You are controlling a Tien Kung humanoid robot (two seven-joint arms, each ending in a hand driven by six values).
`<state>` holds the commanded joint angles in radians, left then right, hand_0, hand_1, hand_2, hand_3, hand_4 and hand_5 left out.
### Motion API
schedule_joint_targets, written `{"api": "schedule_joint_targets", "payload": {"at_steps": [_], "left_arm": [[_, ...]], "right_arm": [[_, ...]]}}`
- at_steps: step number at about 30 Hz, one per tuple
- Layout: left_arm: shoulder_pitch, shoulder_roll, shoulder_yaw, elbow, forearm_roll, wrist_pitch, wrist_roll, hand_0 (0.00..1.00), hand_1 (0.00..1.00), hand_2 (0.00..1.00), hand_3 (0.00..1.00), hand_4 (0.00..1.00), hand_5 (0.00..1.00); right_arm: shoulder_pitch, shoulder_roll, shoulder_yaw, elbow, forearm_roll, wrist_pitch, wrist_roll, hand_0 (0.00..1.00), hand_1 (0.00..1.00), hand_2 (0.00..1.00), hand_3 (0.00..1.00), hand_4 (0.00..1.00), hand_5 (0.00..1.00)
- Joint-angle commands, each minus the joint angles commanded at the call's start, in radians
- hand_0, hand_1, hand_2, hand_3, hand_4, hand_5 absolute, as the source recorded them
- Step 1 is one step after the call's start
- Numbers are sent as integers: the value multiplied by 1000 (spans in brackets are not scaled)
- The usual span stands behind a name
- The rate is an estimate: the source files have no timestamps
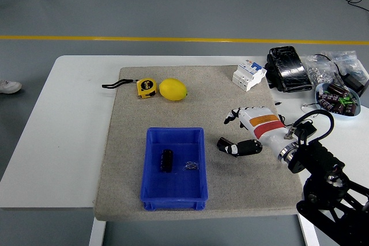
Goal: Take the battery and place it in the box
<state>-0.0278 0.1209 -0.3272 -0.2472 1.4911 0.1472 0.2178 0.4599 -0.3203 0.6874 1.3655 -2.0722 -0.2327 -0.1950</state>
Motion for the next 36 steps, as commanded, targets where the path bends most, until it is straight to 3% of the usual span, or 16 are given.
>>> {"api": "schedule_joint_targets", "payload": {"at_steps": [24, 36], "left_arm": [[1, -4, -16, -5, 32, -16, -2, 721, 703, 745, 681, 704, 672], [-4, -3, -13, -6, 32, -17, -4, 722, 706, 747, 679, 705, 670]], "right_arm": [[34, 79, -80, -202, 47, -94, 46, 228, 443, 561, 544, 998, 403], [65, 104, -88, -281, 96, -107, 54, 230, 445, 567, 544, 998, 388]]}}
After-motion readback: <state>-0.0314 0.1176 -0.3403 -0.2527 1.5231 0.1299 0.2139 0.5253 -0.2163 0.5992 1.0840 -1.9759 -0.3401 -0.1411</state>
